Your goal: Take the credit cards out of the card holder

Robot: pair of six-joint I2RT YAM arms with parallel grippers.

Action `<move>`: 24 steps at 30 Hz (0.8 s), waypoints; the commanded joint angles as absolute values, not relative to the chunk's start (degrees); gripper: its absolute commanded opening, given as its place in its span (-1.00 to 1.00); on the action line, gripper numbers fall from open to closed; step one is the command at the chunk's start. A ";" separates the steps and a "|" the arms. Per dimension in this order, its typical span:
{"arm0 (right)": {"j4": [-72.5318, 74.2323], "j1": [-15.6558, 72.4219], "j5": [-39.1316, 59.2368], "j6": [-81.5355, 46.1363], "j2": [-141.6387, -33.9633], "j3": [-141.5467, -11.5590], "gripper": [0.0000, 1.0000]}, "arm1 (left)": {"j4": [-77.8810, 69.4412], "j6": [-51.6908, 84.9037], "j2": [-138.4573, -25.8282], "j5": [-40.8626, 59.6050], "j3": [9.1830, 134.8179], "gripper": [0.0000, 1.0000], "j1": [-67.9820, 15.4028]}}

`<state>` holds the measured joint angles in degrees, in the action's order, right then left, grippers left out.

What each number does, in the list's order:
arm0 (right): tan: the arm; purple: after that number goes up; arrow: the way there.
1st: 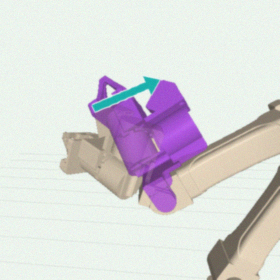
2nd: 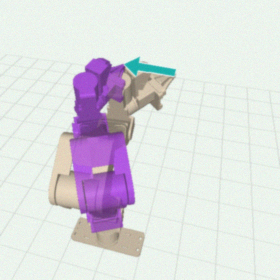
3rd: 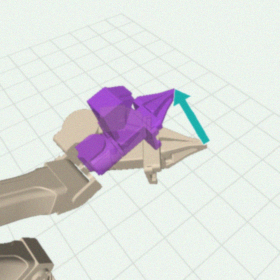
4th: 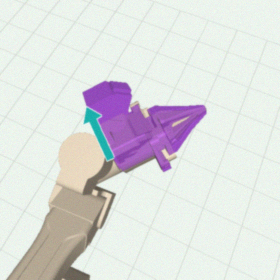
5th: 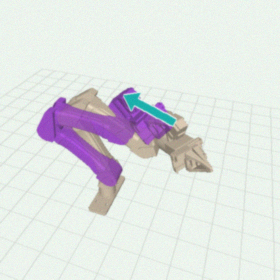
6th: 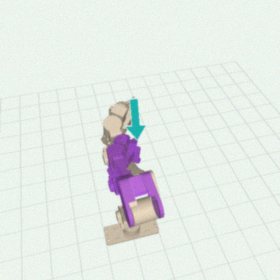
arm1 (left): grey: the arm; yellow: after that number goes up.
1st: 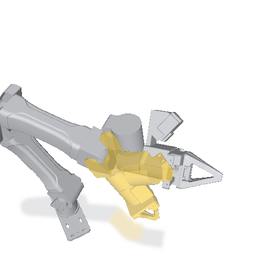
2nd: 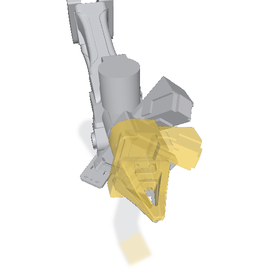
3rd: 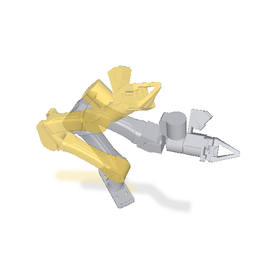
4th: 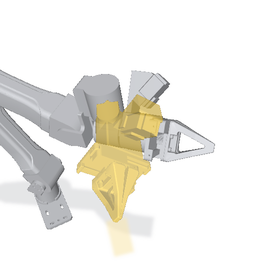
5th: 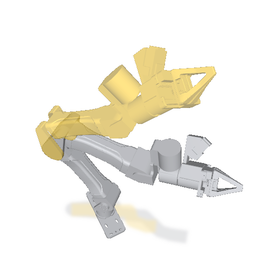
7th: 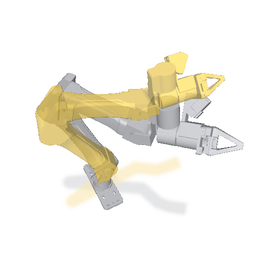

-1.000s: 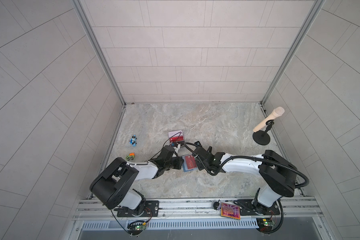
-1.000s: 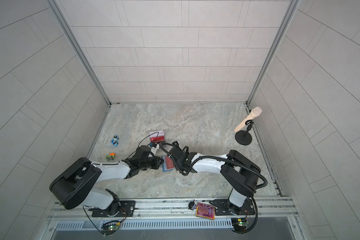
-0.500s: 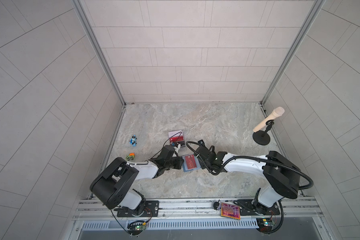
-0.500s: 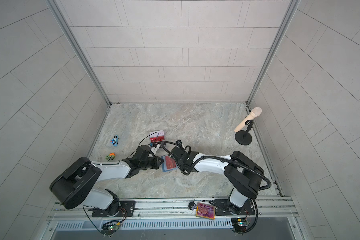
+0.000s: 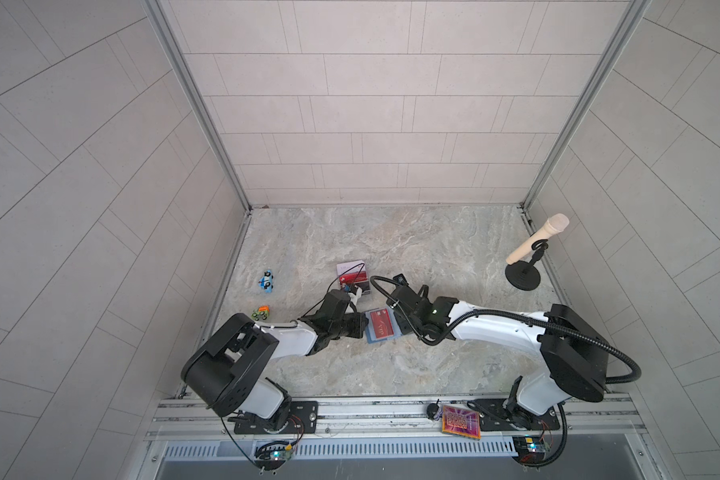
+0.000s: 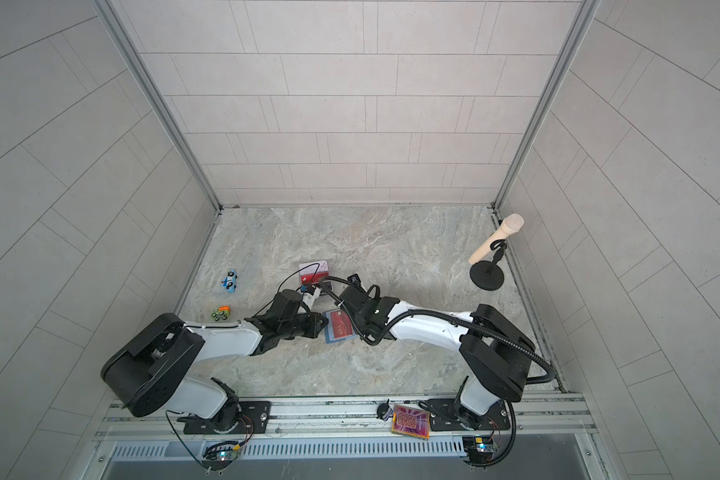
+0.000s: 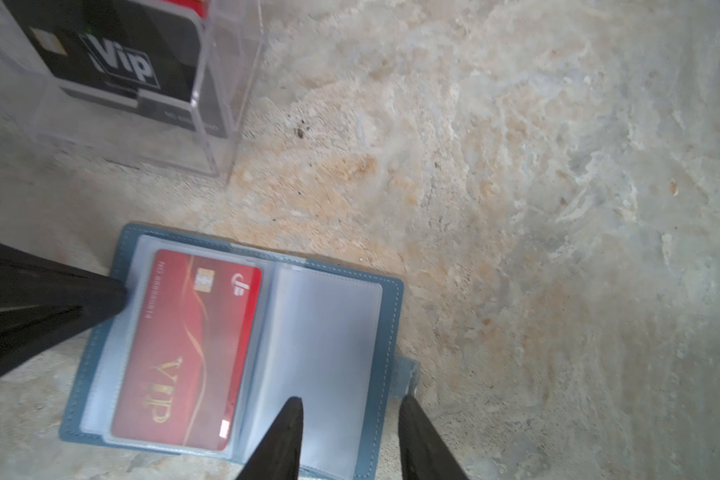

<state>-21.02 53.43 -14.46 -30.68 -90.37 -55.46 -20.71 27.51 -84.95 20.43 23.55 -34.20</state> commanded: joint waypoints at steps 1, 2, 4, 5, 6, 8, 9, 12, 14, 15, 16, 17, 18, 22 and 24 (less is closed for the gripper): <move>-22.09 52.84 -6.90 -30.31 -89.83 -57.21 -0.10 | -16.71 26.79 -86.65 20.29 23.81 -0.84 -34.46; -22.06 52.65 -4.64 -30.46 -90.35 -57.75 -0.09 | -16.62 26.72 -86.63 20.28 23.84 -0.84 -34.45; -21.65 52.41 -0.59 -31.37 -91.24 -58.64 -0.08 | -16.34 26.63 -86.48 20.24 23.97 -0.84 -34.45; -21.33 52.22 0.75 -31.97 -91.39 -58.79 -0.08 | -16.20 26.63 -86.33 20.22 23.92 -0.84 -34.50; -20.74 51.81 2.34 -32.69 -91.60 -58.72 -0.07 | -16.09 26.63 -86.26 20.17 24.07 -0.84 -34.45; -19.97 50.87 5.17 -34.10 -91.99 -58.67 -0.07 | -15.95 26.55 -86.15 20.19 24.01 -0.84 -34.45; -19.70 50.28 6.48 -34.60 -92.12 -58.68 -0.08 | -15.78 26.52 -86.13 20.18 24.11 -0.84 -34.45; -17.78 48.48 11.84 -35.45 -92.92 -58.16 -0.16 | -15.64 26.41 -86.12 20.24 24.29 -0.84 -34.45; -16.22 47.24 14.94 -36.14 -93.53 -57.47 -0.21 | -15.42 26.37 -86.09 20.25 24.51 -0.84 -34.45; -15.64 46.63 15.83 -36.51 -93.81 -57.05 -0.24 | -15.33 26.37 -86.13 20.22 24.57 -0.84 -34.45; -15.31 46.19 16.38 -36.70 -94.07 -56.78 -0.26 | -15.31 26.37 -86.12 20.36 24.60 -0.84 -34.45; -15.05 45.68 16.90 -36.89 -94.36 -56.41 -0.26 | -15.21 26.37 -86.10 20.35 24.63 -0.83 -34.45; -14.74 45.23 17.58 -36.99 -94.60 -56.13 -0.26 | -15.17 26.37 -86.04 20.24 24.78 -0.84 -34.45; -12.15 43.56 21.28 -37.61 -95.91 -54.38 -0.28 | -14.91 26.37 -86.09 20.28 24.97 -0.84 -34.45; -10.97 43.07 22.93 -37.94 -96.70 -53.80 -0.30 | -14.86 26.28 -86.13 20.23 25.13 -0.84 -34.45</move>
